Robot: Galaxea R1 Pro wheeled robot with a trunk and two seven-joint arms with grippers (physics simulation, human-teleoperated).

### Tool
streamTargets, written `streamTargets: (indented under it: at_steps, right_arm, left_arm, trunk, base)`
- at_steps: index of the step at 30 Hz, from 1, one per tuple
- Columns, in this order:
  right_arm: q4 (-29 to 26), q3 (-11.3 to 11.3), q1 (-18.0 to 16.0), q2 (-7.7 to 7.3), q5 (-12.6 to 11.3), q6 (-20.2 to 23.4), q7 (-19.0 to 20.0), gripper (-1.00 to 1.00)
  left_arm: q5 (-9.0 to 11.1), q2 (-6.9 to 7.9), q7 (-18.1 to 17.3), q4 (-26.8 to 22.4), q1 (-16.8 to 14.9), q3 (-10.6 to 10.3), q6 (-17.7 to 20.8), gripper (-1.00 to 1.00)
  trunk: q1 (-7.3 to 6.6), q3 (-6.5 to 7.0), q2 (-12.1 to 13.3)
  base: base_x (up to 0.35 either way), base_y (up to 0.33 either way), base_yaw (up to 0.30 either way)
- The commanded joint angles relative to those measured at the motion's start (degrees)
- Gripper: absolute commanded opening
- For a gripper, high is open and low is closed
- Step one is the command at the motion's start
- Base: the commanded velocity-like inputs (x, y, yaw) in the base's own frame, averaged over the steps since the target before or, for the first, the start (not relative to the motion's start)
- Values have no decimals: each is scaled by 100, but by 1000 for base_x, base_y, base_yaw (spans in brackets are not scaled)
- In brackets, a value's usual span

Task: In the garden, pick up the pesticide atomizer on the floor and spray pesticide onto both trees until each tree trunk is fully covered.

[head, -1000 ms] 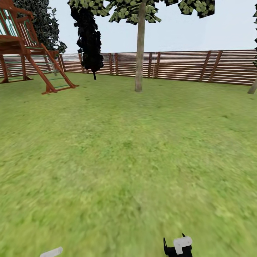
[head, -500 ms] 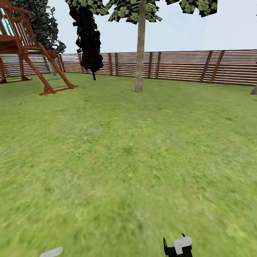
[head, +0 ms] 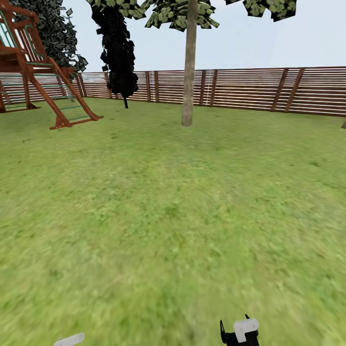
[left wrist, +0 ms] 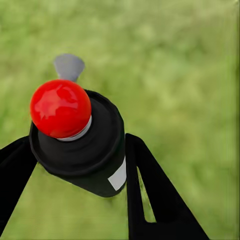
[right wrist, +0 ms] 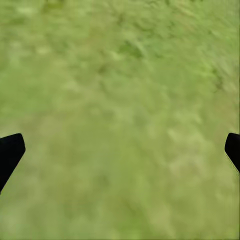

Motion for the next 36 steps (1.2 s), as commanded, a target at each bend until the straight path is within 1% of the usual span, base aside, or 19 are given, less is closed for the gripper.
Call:
streamTargets:
  at_steps: [1, 36]
  right_arm:
    - [0, 0, 0, 0, 0, 0, -1, 100]
    - [0, 2, 0, 0, 0, -1, 2, 100]
  left_arm:
    - [4, 0, 0, 0, 0, 1, -1, -100]
    - [-5, 0, 0, 0, 0, -5, -2, -100]
  trunk:
    - [0, 0, 0]
    - [0, 0, 0]
  base:
    - [340, 0, 0]
    - [340, 0, 0]
